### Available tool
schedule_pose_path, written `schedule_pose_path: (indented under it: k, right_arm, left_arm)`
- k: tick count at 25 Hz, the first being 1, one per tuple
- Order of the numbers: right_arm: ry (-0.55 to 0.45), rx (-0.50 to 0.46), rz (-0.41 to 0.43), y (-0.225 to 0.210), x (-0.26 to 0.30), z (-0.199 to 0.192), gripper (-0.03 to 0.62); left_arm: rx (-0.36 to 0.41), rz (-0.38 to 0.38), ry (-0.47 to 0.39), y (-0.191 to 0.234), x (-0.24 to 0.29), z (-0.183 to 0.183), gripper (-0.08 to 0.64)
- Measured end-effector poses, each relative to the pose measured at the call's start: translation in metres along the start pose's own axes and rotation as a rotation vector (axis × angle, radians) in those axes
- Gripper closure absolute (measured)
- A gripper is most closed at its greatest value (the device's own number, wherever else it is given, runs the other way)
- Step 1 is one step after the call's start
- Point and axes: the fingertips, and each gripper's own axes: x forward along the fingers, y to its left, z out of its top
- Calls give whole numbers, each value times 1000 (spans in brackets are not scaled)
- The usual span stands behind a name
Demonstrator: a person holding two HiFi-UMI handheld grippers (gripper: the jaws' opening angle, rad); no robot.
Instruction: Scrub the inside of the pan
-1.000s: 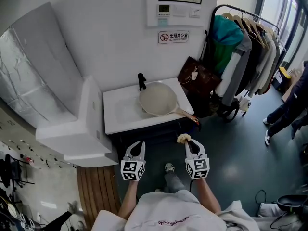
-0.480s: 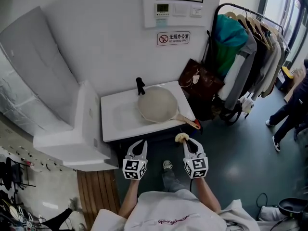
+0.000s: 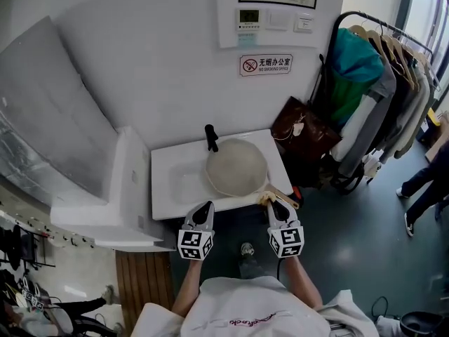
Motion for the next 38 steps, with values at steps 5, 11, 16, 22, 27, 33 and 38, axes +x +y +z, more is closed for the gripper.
schedule_pose_path:
  k: [5,11,16,22,27,33,38]
  right_arm:
    - [-4,4,24,-20,38,13,566]
    - [-14,1,58,-43,84,28,566]
    - [-30,-9,84,-58,120,40,566]
    - [-36,-4,107,-74,156,45,566]
    - [-35,-5,132,-77,183,46,566]
    - [-11,0,149,-82,203,42,566]
    - [22,1,166,-77,212,34,566]
  left_arm:
    - [7,15,1,12,37,17,560]
    - [17,39,-10,27,80,38,560]
    - [23,60,-25,40,114,51,560]
    - [22,83,-28,55,147,58,560]
    - [12,101,-19,69,166,53,560]
    - [-12,121,2,80,181,45,560]
    - [-20,122,39,89,187,32,560]
